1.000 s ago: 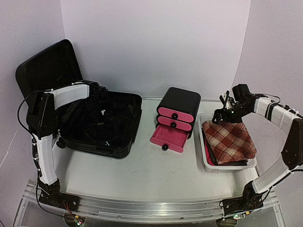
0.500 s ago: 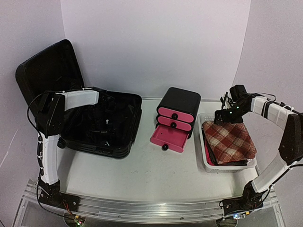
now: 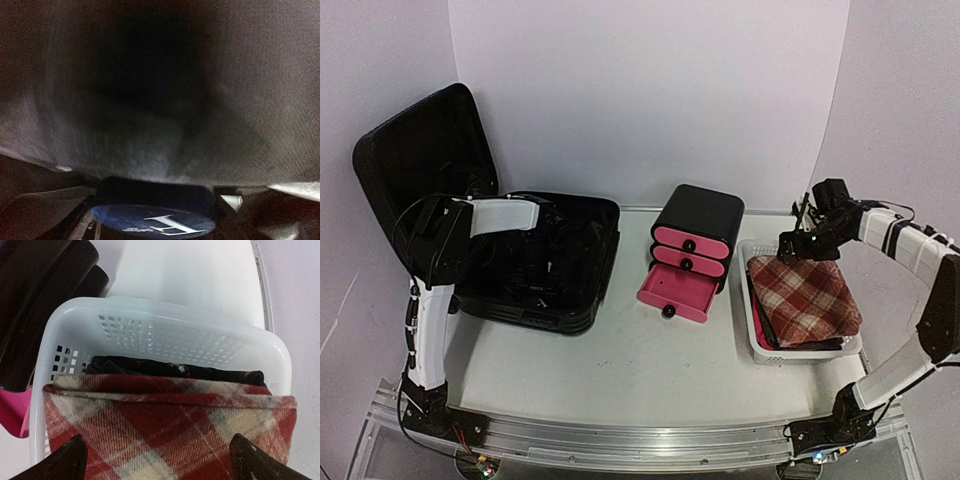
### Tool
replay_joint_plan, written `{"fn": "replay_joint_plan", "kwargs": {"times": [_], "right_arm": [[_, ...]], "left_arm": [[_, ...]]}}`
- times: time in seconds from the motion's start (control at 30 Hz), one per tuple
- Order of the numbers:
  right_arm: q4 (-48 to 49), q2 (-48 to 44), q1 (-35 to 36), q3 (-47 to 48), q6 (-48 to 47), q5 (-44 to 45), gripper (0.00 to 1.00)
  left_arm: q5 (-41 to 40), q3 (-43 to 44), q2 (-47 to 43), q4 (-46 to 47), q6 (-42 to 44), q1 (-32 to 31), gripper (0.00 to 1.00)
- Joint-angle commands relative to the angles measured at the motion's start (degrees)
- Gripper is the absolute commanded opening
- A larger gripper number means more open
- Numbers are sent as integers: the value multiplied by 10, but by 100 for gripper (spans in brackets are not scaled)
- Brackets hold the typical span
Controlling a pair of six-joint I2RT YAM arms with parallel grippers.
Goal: Open, take out, and arrange the luggage
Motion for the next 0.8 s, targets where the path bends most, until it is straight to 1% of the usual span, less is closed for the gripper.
{"fn": "replay_joint_plan", "kwargs": {"times": [0.0, 0.1, 0.23, 0.3, 0.43, 0.53, 0.63, 0.67, 0.77], "right_arm": [[14, -78, 1, -25, 21, 18, 98], [12, -108, 1, -44, 24, 7, 98], [9, -142, 1, -56, 14, 4, 98], [4, -155, 1, -56, 10, 9, 98], [-1, -173, 1, -58, 1, -4, 98], [-1, -180, 1, -66, -36, -31, 98], [-6, -181, 1, -58, -41, -47, 98], [-7, -184, 1, -56, -38, -61, 98], [-6, -199, 1, -58, -41, -141, 98]], "left_arm": [[-50, 21, 0, 14, 34, 2, 66], [-78, 10, -17, 27, 47, 2, 58], [-71, -17, -62, 41, 42, 2, 46], [-74, -26, -87, 43, 40, 2, 44], [-83, -26, -134, 43, 35, 2, 44], [-82, -4, -161, 41, 39, 2, 44], [-65, 24, -196, 42, 22, 0, 44], [-62, 34, -206, 45, 18, -4, 45], [-66, 55, -226, 76, 17, -33, 45]]}}
